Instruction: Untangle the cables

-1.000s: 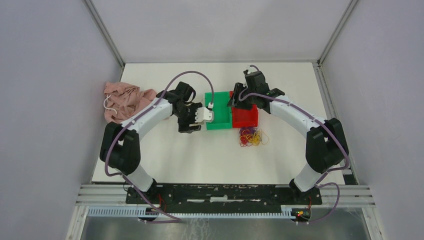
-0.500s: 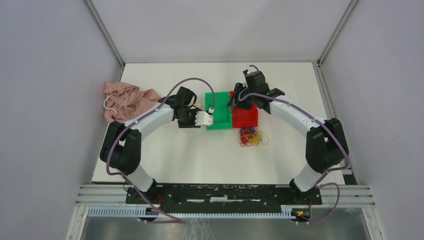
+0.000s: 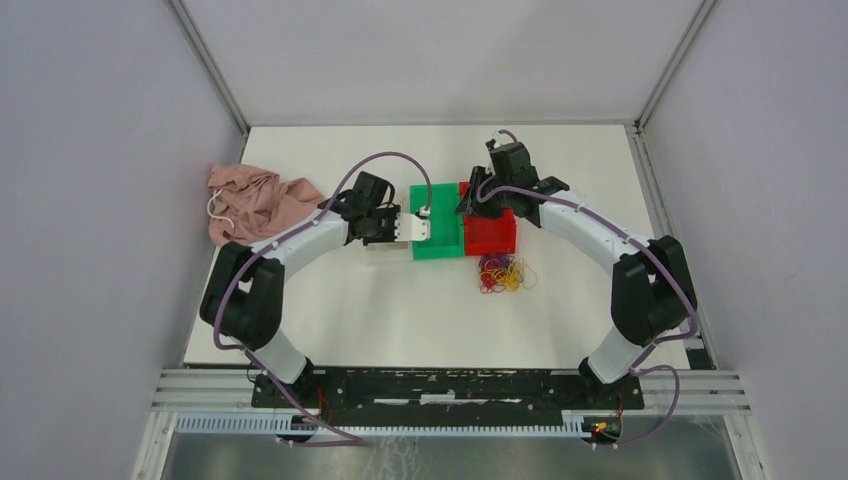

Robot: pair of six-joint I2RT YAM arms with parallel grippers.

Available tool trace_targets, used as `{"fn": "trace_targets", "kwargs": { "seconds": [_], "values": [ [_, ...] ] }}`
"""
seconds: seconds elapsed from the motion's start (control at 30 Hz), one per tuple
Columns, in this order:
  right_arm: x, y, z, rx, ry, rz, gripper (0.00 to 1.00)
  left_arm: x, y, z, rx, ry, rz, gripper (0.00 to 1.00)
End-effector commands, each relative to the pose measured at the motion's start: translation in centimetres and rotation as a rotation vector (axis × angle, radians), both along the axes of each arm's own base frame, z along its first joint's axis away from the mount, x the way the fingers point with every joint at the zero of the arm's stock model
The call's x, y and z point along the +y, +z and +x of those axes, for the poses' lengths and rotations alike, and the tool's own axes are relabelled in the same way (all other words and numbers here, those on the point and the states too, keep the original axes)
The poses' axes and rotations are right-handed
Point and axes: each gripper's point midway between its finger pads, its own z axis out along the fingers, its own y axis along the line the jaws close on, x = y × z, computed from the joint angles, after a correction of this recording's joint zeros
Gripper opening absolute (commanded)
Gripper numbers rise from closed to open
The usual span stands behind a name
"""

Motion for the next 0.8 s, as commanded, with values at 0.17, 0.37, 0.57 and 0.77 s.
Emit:
{"fn": "trace_targets", "kwargs": {
  "seconds": [0.17, 0.37, 0.57, 0.77],
  "values": [
    [0.4, 1.2, 0.7, -0.049, 0.003, 0.032, 0.36, 0.4, -1.0, 2.9, -0.123, 0.113, -0.009, 0.09],
    [-0.1, 1.7, 0.2, -0.054, -0.002, 0.022, 0.37, -0.2, 1.0, 3.7, -0.163, 0.181, -0.072, 0.60],
    [-1.8, 3.0, -1.4, -0.067, -0.024, -0.018, 0.54, -1.9, 5.4, 1.0, -0.002, 0.164, -0.190, 0.84],
    [-4.5, 3.5, -4.1, -0.056, -0.062, -0.079, 0.65, -1.9, 9.0, -3.3, 0.114, 0.072, -0.205, 0.89]
  ]
}}
